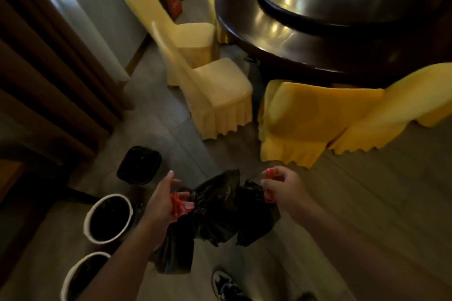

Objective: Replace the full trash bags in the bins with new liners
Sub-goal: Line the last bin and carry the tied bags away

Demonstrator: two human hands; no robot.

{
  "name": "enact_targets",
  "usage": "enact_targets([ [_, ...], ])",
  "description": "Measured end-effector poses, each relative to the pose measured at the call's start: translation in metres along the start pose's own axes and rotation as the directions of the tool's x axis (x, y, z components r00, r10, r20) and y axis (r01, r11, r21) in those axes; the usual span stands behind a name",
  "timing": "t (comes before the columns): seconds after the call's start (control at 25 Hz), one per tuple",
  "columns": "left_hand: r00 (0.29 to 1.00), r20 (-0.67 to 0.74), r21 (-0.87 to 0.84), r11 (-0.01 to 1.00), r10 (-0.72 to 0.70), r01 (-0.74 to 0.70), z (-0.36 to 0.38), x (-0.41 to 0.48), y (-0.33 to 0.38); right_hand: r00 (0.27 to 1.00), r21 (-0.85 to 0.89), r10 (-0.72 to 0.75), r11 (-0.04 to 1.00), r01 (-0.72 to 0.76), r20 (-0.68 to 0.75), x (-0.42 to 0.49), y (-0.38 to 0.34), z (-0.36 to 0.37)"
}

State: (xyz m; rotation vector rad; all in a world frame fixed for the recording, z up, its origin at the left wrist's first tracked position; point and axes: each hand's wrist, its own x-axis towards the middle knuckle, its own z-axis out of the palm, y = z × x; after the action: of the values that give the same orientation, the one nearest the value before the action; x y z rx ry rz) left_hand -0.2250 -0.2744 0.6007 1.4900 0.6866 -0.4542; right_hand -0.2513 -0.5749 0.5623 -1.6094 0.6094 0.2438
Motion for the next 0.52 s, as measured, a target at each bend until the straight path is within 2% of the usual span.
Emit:
enact_targets([
  [0.24, 0.992, 0.118, 0.136, 0.989, 0.047, -0.063, 0.126, -0.023, -0.007, 0.986, 0.132, 0.09, 0.989, -0.071, -0.14, -0.013, 0.042, -0.139],
  [0.52, 0.958, 0.28, 0.267, 0.954, 0.056, -0.134, 0.303, -0.077, -0.031, 0.961, 0.286, 0.13, 0.957, -0.057, -0.243, -0.048, 0.092, -0.308],
])
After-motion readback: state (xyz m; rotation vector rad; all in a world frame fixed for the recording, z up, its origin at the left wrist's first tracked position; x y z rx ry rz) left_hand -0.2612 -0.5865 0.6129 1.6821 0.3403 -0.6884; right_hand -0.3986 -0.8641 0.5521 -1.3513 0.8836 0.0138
